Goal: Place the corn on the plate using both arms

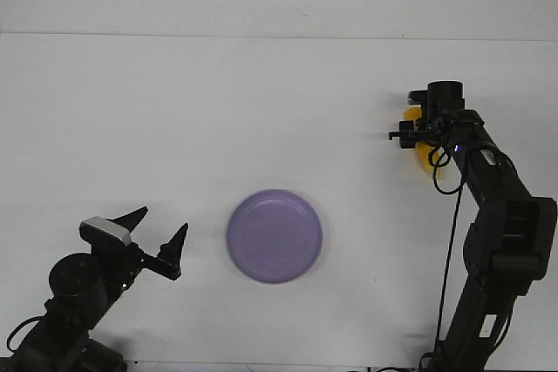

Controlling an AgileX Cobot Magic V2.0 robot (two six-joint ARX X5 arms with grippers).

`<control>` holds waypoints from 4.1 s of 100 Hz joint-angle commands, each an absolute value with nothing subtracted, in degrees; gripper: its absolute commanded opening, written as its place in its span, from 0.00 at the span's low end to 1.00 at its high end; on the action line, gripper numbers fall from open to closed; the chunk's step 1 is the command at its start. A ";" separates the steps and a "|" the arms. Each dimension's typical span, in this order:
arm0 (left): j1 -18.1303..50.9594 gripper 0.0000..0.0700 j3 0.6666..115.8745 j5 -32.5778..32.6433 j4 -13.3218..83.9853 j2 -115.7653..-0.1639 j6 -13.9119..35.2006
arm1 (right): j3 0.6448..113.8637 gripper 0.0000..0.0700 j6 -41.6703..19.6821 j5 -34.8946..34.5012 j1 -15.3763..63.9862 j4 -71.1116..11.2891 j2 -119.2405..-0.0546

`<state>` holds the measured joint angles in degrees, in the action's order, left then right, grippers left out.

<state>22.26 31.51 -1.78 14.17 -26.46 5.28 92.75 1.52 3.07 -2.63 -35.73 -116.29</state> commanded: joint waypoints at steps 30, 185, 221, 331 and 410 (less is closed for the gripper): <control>22.46 0.84 31.64 -1.69 13.67 -26.48 4.99 | 94.21 0.40 1.34 2.68 -2.61 -36.01 -112.33; 22.46 0.84 31.66 -1.67 13.37 -25.74 5.19 | 61.36 0.40 -4.64 -5.54 46.28 -20.53 -89.80; 22.48 0.84 31.66 -1.69 13.37 -25.74 5.19 | 61.28 0.48 -3.66 -4.32 46.33 -19.75 -92.49; 22.46 0.84 31.66 -1.69 12.16 -25.71 5.19 | 57.60 0.89 1.34 17.10 39.33 -28.73 -45.58; 22.46 0.02 31.66 -1.69 11.81 -25.71 5.17 | 34.57 0.01 -0.14 18.46 39.18 -23.59 -22.92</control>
